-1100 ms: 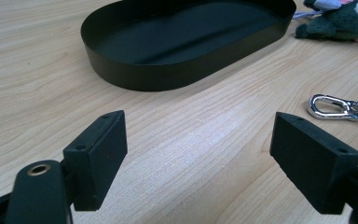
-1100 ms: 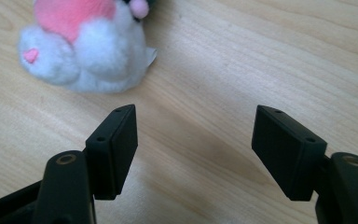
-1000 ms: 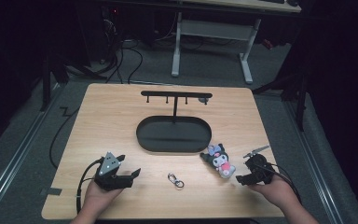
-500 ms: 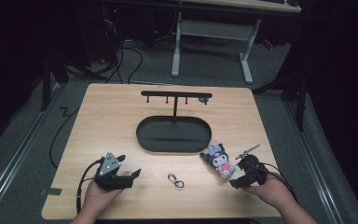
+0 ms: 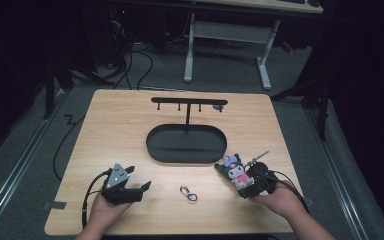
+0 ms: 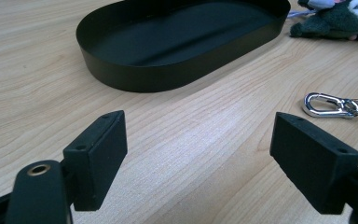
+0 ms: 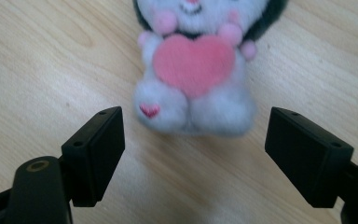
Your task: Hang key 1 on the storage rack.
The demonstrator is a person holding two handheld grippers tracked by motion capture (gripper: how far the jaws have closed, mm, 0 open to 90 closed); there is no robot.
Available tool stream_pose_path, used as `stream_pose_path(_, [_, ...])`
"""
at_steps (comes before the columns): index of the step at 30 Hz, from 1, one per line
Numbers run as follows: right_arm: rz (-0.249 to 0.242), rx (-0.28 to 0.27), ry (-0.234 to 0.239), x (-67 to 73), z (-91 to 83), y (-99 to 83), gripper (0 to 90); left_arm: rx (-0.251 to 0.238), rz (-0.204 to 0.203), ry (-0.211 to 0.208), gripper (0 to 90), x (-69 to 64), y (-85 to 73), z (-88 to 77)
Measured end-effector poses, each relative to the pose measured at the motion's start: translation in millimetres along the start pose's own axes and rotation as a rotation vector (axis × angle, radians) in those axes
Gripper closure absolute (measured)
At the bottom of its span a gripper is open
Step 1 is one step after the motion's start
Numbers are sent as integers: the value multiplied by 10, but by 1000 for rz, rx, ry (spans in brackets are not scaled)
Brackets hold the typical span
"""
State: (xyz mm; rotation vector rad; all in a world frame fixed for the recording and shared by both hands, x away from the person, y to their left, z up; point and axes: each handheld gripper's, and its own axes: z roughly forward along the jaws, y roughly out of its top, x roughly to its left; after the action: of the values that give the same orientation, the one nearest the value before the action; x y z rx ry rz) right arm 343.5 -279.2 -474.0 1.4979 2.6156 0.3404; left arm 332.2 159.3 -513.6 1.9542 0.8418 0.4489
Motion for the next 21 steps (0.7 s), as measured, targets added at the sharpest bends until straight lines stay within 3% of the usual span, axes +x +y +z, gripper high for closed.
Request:
stream_pose_path(6, [-22, 2, -2, 45, 87, 134, 197, 1, 2, -2, 194, 1, -1, 0])
stream_pose_path(14, [1, 17, -5, 34, 193, 258, 239, -1, 3, -5, 194, 3, -2, -1])
stream_pose_path(21, [-2, 11, -18, 21, 208, 273, 399, -4, 2, -6, 194, 12, -4, -8])
